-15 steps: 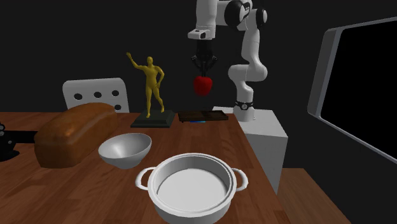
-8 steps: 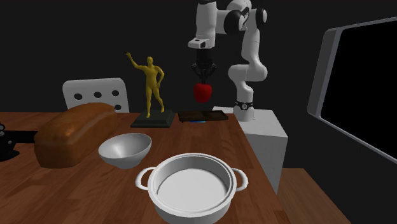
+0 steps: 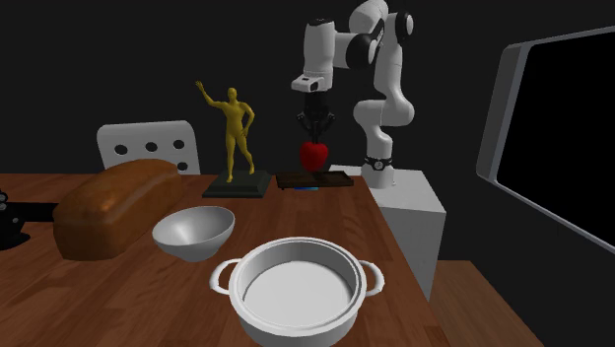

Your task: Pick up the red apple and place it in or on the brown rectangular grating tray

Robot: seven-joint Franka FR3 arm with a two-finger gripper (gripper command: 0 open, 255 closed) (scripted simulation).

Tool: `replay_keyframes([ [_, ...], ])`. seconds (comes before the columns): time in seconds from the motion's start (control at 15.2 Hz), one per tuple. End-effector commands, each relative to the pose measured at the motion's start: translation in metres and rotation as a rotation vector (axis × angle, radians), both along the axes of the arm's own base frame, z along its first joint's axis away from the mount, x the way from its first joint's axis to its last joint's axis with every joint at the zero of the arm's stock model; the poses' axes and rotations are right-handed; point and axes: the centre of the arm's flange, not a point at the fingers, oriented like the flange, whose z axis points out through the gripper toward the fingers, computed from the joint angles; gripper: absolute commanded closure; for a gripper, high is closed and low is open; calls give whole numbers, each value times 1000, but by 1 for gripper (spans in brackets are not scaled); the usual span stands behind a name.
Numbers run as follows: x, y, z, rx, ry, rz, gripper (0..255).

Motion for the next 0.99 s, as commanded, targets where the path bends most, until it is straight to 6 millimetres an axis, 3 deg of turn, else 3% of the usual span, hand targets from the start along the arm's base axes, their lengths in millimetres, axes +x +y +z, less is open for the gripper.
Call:
replay_keyframes([
  [0.0,0,0,-3,0,-1,0,255],
  [0.4,0,0,-3,0,-1,0,255],
  [0.46,0,0,-3,0,-1,0,0],
  [0.79,0,0,-3,0,-1,0,0],
  [0.92,4,2,23,0,-1,0,0],
])
